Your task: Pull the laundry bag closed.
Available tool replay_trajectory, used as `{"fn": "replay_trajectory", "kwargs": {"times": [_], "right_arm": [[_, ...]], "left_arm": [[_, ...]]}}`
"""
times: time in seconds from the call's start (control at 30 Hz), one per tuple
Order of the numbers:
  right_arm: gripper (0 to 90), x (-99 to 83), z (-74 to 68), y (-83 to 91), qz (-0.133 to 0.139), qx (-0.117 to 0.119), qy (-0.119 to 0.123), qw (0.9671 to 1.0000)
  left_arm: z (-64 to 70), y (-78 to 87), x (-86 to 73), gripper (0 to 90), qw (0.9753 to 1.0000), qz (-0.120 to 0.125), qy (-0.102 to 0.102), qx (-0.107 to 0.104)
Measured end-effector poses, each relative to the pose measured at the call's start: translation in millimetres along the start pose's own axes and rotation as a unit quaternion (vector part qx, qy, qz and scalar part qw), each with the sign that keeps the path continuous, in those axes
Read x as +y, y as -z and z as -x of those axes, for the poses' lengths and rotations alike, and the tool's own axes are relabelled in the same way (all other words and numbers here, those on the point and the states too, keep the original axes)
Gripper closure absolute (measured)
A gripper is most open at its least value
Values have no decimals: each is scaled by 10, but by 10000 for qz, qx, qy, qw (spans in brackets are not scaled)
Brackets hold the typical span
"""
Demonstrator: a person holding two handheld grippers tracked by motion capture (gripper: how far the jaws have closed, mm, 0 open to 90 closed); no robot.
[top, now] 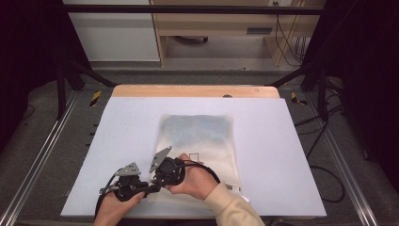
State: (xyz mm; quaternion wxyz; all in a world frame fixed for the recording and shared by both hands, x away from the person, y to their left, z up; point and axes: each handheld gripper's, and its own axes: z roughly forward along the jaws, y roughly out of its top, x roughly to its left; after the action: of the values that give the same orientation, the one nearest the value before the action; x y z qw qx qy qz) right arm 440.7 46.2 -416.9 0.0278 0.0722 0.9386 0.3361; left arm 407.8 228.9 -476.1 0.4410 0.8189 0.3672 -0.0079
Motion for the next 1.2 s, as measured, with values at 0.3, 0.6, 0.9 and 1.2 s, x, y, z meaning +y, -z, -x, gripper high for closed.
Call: {"fn": "replay_trajectory", "kwargs": {"times": [0.3, 0.6, 0.9, 1.2], "right_arm": [[821, -14, -10, -1, -119, -5, -9, 9999], [822, -24, -19, 14, -185, -34, 3, 9998], [822, -50, -16, 43, -257, -45, -39, 9997], [823, -72, -6, 54, -339, -26, -39, 9994]], "left_arm": [[7, 11, 4, 828, 10000, -2, -9, -25], [15, 28, 12, 833, 10000, 49, 18, -16], [16, 40, 23, 832, 10000, 57, -14, -44], [27, 51, 34, 831, 9999, 77, -17, -84]]}}
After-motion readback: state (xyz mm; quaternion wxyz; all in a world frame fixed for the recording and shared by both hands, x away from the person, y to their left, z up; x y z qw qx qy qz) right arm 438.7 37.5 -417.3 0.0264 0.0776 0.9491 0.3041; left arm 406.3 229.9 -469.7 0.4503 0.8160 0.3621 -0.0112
